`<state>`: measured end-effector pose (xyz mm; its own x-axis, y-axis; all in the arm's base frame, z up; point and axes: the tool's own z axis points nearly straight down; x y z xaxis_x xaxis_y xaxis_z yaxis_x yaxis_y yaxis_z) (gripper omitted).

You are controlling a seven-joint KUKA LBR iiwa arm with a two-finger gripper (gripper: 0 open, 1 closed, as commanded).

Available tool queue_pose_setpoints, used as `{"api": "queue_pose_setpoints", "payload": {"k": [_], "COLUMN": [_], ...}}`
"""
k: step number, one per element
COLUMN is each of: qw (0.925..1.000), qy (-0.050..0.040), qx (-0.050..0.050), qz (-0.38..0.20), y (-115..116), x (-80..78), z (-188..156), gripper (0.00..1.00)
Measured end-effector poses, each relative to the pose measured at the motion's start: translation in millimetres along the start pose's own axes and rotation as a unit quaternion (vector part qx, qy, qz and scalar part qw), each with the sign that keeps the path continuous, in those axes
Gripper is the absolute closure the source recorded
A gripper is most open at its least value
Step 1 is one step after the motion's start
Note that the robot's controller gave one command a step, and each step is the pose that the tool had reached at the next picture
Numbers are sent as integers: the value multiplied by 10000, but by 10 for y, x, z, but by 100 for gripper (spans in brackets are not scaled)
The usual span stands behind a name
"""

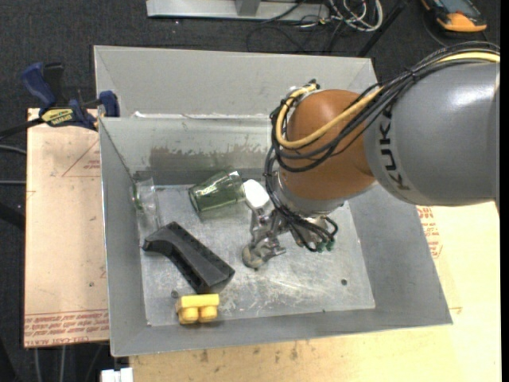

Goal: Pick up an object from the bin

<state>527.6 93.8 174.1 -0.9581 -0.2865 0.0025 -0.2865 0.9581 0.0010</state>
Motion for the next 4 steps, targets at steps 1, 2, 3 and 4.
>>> {"api": "queue_pose_setpoints", "payload": {"k": [1,2,3,4], "qw": [10000,10000,10000,10000], "qy": [-5,24,-17,-17], "qx": [-1,-7,-1,0], "qz": [34,15,13,10], "y": [-24,-70,-72,-71], "x": [59,106,87,87], "z": [-599,381,334,334], "gripper": [100,0,100,0]}}
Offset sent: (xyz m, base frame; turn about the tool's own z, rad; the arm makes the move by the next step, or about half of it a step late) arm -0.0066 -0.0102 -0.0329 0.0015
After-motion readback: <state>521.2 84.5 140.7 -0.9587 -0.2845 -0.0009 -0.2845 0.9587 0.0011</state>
